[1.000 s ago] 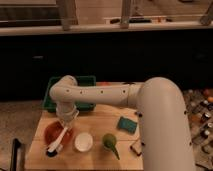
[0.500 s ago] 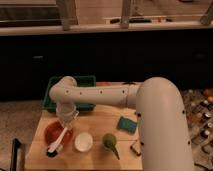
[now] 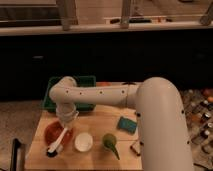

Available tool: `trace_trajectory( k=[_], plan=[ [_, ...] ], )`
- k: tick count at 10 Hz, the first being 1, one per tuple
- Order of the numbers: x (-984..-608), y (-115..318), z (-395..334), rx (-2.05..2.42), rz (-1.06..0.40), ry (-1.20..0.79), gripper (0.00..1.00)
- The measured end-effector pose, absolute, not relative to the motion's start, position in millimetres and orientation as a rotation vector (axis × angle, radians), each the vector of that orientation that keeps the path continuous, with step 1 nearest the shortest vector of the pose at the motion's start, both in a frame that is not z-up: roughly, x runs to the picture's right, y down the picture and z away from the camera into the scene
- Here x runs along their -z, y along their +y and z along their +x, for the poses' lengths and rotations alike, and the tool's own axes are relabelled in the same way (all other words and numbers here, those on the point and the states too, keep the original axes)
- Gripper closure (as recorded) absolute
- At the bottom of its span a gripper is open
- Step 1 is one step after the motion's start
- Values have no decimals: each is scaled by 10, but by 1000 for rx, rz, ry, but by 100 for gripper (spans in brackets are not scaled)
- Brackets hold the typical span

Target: Place brush in red bowl

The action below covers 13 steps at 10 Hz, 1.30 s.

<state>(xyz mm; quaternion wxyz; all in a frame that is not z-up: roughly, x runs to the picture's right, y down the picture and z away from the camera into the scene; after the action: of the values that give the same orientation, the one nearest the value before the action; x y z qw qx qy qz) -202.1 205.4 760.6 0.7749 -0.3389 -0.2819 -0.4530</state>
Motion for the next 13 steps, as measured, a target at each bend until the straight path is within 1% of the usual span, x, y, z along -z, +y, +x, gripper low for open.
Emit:
trace_trajectory(
  k=[4,5,6,9,11,12,13],
  plan=[
    [-7611,2025,-2240,1030,-724,-650,100],
    [-7626,2034,-2303,1044,-725,-665,99],
    [-7627,2040,-2325,1047,-725,-674,94],
    [-7631,2037,-2339,1048,-718,-697,65],
    [-7619,2029,-2368,1053,-712,-706,47],
    [-7619,2016,-2372,1055,-708,-709,34],
    [-7618,2006,-2383,1058,-706,-711,26]
  ],
)
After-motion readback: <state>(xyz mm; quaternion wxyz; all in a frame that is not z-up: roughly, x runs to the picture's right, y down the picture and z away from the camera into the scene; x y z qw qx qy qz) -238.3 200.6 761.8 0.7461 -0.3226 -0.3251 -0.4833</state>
